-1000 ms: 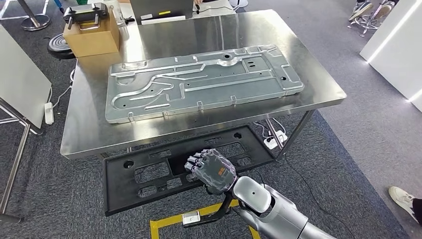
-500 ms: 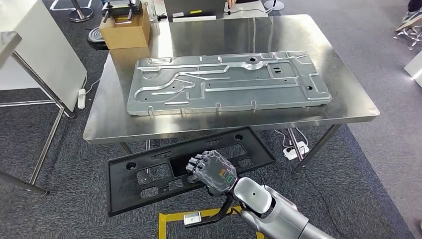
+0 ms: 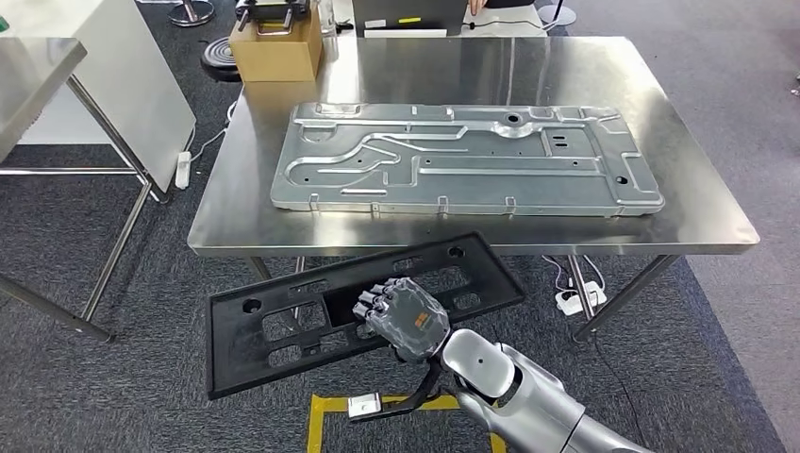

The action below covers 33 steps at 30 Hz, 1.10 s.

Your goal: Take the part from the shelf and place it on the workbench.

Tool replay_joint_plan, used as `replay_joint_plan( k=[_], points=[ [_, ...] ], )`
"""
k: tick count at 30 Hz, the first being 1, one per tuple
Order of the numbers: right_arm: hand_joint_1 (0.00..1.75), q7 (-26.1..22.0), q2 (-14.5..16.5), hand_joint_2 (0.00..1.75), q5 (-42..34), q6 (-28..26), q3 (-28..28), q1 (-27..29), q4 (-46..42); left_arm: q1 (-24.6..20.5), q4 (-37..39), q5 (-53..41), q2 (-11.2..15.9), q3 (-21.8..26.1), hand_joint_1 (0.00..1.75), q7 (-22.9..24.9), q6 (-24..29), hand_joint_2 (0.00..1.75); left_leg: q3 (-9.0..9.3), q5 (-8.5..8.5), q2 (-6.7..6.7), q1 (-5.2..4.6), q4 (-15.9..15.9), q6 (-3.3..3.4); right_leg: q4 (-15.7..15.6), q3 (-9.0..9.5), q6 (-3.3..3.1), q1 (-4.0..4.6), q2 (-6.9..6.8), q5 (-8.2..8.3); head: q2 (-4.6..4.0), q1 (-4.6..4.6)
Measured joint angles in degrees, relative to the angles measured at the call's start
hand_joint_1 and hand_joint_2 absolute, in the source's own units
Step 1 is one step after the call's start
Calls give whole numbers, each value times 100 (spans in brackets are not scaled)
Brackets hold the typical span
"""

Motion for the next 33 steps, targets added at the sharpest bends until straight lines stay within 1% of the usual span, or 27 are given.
replay_joint_plan(
  k=[1,3,6,13,17,20,23,27,33],
  points=[
    [166,28,-28,175,33,28,0,-25,-1,4,1,12,-1,0,0,15,1,175,-3,-5,0,-13,6,10,-14,4,1,-11,1,12,0,-1],
    [166,132,-93,175,129,106,-2,-71,-8,5,1,56,-2,0,0,57,12,175,-7,-11,-1,-26,10,42,-39,13,30,-22,1,22,0,-1],
    [166,346,-249,175,337,202,-38,-119,-52,2,1,152,-4,1,0,125,20,175,-9,-13,-1,-30,11,79,-71,25,56,-26,1,38,0,0],
    [166,504,-878,175,673,275,-374,-129,-308,13,1,284,-8,11,0,210,45,175,-21,-4,-1,-41,16,130,-101,32,140,-35,2,71,0,-1],
    [166,507,-1188,175,740,328,-510,-129,-446,22,1,314,-8,14,0,232,57,175,-22,-1,-1,-41,17,136,-101,29,156,-35,3,76,0,-1],
    [166,507,-1349,175,762,348,-576,-127,-539,22,1,330,-9,16,0,262,64,175,-21,2,0,-40,17,141,-100,26,159,-33,7,78,0,-1],
    [166,507,-1441,175,782,368,-614,-121,-603,23,1,321,-11,17,0,310,74,175,-21,3,0,-37,17,141,-97,24,159,-29,7,77,0,-1],
    [166,561,-1478,175,874,323,-633,-89,-647,21,1,277,-15,17,0,322,75,175,-20,4,1,-34,16,140,-91,19,161,-27,7,74,0,-1],
    [166,789,-1477,175,1263,-11,-744,89,-704,18,1,215,-19,15,0,322,92,175,-22,4,0,-33,13,140,-90,19,160,-26,7,71,0,-1]
  ],
)
